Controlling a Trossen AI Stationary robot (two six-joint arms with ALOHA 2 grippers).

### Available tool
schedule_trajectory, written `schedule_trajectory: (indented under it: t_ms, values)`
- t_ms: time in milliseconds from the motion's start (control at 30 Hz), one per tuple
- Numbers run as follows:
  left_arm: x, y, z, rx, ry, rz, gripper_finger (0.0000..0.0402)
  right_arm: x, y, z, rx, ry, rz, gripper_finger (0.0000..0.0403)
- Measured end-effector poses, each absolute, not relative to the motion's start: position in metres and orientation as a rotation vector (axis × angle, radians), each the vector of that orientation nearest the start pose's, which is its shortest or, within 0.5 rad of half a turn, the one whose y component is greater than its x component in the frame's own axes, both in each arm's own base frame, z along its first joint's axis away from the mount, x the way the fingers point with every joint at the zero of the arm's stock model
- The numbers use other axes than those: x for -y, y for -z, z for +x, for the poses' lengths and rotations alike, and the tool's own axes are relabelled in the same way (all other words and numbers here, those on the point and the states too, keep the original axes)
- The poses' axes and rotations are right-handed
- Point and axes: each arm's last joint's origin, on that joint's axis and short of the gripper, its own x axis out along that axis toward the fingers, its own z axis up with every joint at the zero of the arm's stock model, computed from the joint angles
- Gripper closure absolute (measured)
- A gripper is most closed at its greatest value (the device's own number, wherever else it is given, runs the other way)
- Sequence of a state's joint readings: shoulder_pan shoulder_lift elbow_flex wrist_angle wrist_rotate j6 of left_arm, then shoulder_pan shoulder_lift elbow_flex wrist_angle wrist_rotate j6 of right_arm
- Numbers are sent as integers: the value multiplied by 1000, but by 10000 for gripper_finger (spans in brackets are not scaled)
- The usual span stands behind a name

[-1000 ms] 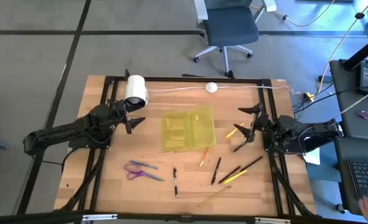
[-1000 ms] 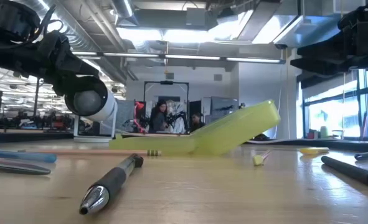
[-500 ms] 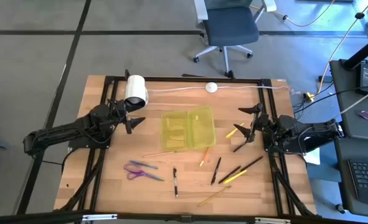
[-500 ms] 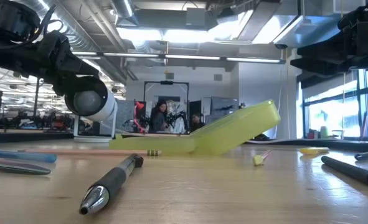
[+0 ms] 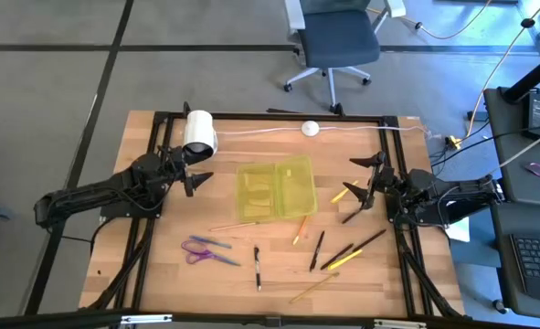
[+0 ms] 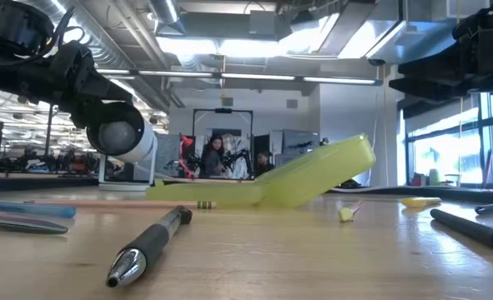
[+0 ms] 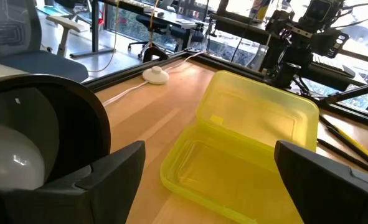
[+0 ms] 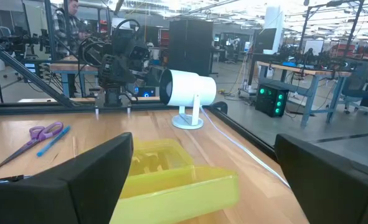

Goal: Pick & place school supplies into a supply box

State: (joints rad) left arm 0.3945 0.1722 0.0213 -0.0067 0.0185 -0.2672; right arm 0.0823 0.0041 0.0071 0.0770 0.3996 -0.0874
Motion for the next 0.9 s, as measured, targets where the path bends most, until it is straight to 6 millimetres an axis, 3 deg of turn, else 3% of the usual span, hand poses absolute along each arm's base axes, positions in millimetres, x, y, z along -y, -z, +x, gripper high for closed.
schedule_trajectory:
  t_ms: [900]
  values:
    - [-40,-156,99,-104,-394,-296,54,3,-173,96,69,319,-40,10]
